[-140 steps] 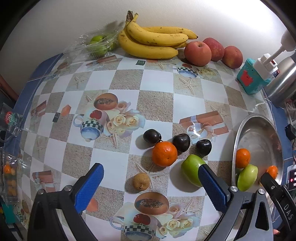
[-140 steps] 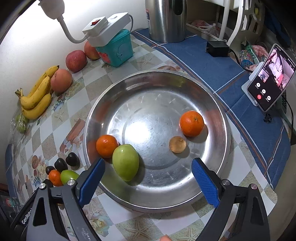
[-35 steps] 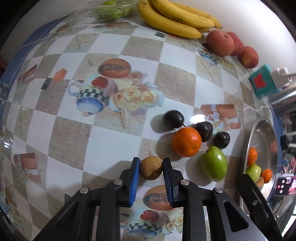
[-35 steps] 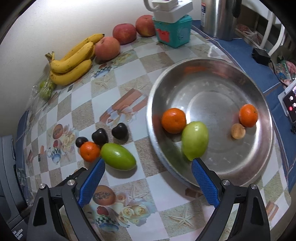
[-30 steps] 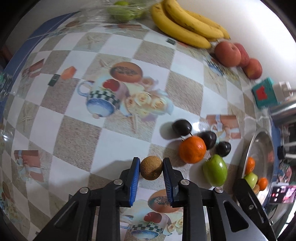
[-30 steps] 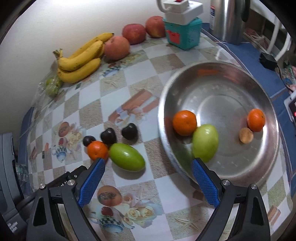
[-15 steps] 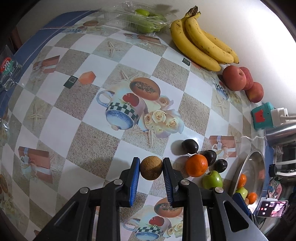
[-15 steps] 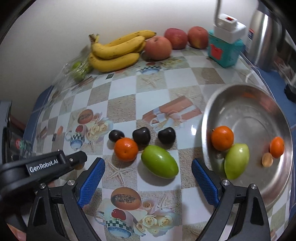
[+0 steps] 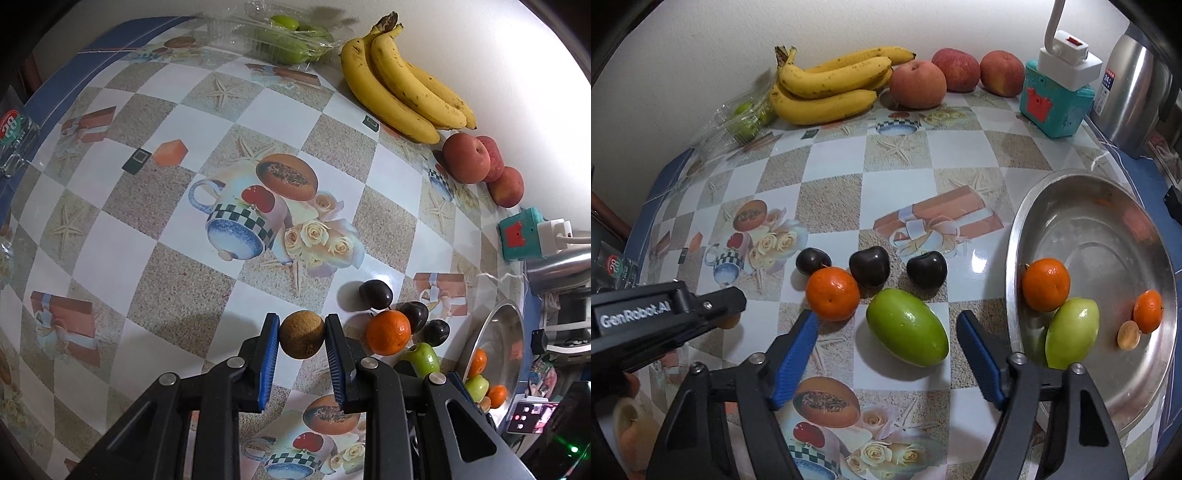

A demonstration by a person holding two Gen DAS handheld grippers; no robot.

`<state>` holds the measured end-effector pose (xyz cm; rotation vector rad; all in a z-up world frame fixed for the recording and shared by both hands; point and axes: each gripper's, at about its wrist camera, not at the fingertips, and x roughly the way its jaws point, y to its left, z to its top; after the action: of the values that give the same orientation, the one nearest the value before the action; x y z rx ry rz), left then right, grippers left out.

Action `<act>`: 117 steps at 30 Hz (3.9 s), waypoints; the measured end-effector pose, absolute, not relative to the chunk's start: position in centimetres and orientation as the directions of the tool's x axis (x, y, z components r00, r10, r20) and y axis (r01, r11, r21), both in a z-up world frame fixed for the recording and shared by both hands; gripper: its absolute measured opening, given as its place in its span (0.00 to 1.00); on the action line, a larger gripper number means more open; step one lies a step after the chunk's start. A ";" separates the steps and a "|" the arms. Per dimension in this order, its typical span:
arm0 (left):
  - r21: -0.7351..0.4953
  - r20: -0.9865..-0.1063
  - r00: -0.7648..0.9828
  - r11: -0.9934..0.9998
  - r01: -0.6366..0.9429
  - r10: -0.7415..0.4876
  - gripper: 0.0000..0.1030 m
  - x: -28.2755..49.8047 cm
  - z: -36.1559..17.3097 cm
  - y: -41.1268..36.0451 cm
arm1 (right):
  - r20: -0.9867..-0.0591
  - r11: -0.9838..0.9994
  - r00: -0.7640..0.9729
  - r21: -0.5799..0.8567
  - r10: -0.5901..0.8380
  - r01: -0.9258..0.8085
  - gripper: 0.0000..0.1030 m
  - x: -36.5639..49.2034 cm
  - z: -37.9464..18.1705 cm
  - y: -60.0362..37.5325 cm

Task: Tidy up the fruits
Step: 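Lift the kiwi with the left tool while the right tool grasps the elongated green mango, then carry the kiwi and green mango over the steel basin and lower them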

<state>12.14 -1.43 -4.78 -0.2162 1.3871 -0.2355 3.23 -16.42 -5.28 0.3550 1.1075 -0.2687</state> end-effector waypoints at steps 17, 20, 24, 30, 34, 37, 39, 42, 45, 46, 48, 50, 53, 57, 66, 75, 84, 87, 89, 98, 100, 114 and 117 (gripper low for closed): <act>-0.301 -0.942 0.146 0.953 0.034 -0.303 0.26 12.5 -5.3 -1.9 | -0.929 0.916 0.367 0.106 -0.047 0.386 0.50 4.0 -7.2 -16.8; -0.301 -0.942 0.146 0.953 0.035 -0.303 0.26 12.5 -5.3 -1.9 | -0.931 0.927 0.356 0.066 -0.075 0.368 0.48 4.1 -7.3 -16.3; -0.298 -0.943 0.147 0.954 0.037 -0.300 0.26 12.6 -5.4 -2.0 | -0.931 0.929 0.355 0.059 -0.081 0.366 0.47 4.1 -7.3 -16.4; -0.295 -0.943 0.151 0.955 0.038 -0.298 0.26 12.6 -5.3 -2.0 | -0.931 0.927 0.356 0.065 -0.076 0.369 0.47 4.2 -7.4 -16.4; -0.294 -0.943 0.153 0.955 0.043 -0.297 0.26 12.6 -5.2 -2.1 | -0.932 0.925 0.355 0.073 -0.070 0.374 0.47 4.1 -7.3 -16.4; -0.292 -0.942 0.158 0.955 0.046 -0.296 0.26 12.6 -5.0 -2.1 | -0.932 0.918 0.359 0.098 -0.051 0.384 0.47 3.9 -7.2 -16.7; -0.292 -0.941 0.161 0.955 0.047 -0.296 0.26 12.6 -4.9 -2.2 | -0.932 0.912 0.362 0.118 -0.035 0.394 0.47 3.8 -7.1 -17.0; -0.293 -0.941 0.165 0.955 0.048 -0.297 0.26 12.7 -4.7 -2.1 | -0.933 0.905 0.360 0.140 -0.015 0.402 0.47 3.7 -7.0 -17.2; -0.296 -0.939 0.170 0.954 0.048 -0.300 0.26 12.7 -4.5 -2.0 | -0.930 0.896 0.367 0.169 0.008 0.410 0.47 3.5 -6.8 -17.3; -0.296 -0.938 0.172 0.954 0.049 -0.300 0.26 12.7 -4.4 -2.0 | -0.929 0.894 0.371 0.176 0.011 0.413 0.47 3.5 -6.6 -17.3; -0.296 -0.937 0.177 0.954 0.051 -0.300 0.26 12.6 -4.2 -2.0 | -0.922 0.889 0.386 0.198 0.026 0.413 0.47 3.4 -6.2 -17.4; -0.299 -0.935 0.182 0.953 0.053 -0.304 0.26 12.6 -4.0 -1.9 | -0.916 0.885 0.400 0.214 0.034 0.413 0.47 3.4 -5.7 -17.4; -0.302 -0.931 0.195 0.951 0.057 -0.308 0.26 12.6 -3.5 -1.9 | -0.901 0.880 0.432 0.238 0.042 0.411 0.47 3.1 -4.2 -17.5; -0.306 -0.925 0.215 0.950 0.064 -0.313 0.26 12.5 -2.7 -1.8 | -0.871 0.881 0.491 0.249 0.022 0.403 0.47 2.6 -1.7 -17.7; -0.298 -0.918 0.248 0.951 0.086 -0.310 0.26 12.2 -1.4 -2.2 | -0.841 0.871 0.541 0.256 -0.013 0.419 0.47 1.5 0.9 -18.4; -0.282 -0.922 0.231 0.948 0.151 -0.311 0.26 11.1 -1.4 -4.7 | -0.860 0.840 0.509 0.243 -0.044 0.484 0.47 0.6 -0.1 -20.6; -0.259 -0.926 0.213 0.936 0.240 -0.311 0.26 9.6 -1.4 -8.0 | -0.866 0.761 0.491 0.254 -0.097 0.597 0.47 -1.6 -0.6 -25.0; -0.263 -0.924 0.205 0.925 0.273 -0.323 0.26 8.9 -1.3 -9.2 | -0.866 0.737 0.485 0.251 -0.119 0.628 0.47 -2.4 -0.6 -26.2; -0.265 -0.923 0.196 0.915 0.303 -0.332 0.26 8.2 -1.4 -10.3 | -0.867 0.719 0.482 0.256 -0.125 0.647 0.47 -2.8 -0.7 -27.0; -0.270 -0.916 0.147 0.846 0.460 -0.372 0.26 5.2 -1.8 -15.8 | -0.869 0.626 0.466 0.271 -0.168 0.731 0.47 -5.4 -1.3 -31.1; -0.281 -0.911 0.135 0.827 0.487 -0.389 0.26 4.6 -1.9 -16.9 | -0.866 0.611 0.466 0.273 -0.179 0.743 0.47 -5.8 -1.3 -31.8; -0.314 -0.892 0.094 0.756 0.575 -0.442 0.26 2.9 -3.6 -20.6 | -0.875 0.576 0.452 0.281 -0.175 0.768 0.47 -6.3 -3.1 -33.4; -0.310 -0.895 0.089 0.754 0.579 -0.436 0.26 2.7 -3.9 -20.8 | -0.882 0.575 0.440 0.276 -0.167 0.771 0.47 -6.1 -3.7 -33.4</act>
<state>2.74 -20.80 -3.88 0.1350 1.2743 -0.7585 -6.12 -33.40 -3.65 0.7534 0.9395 -0.6559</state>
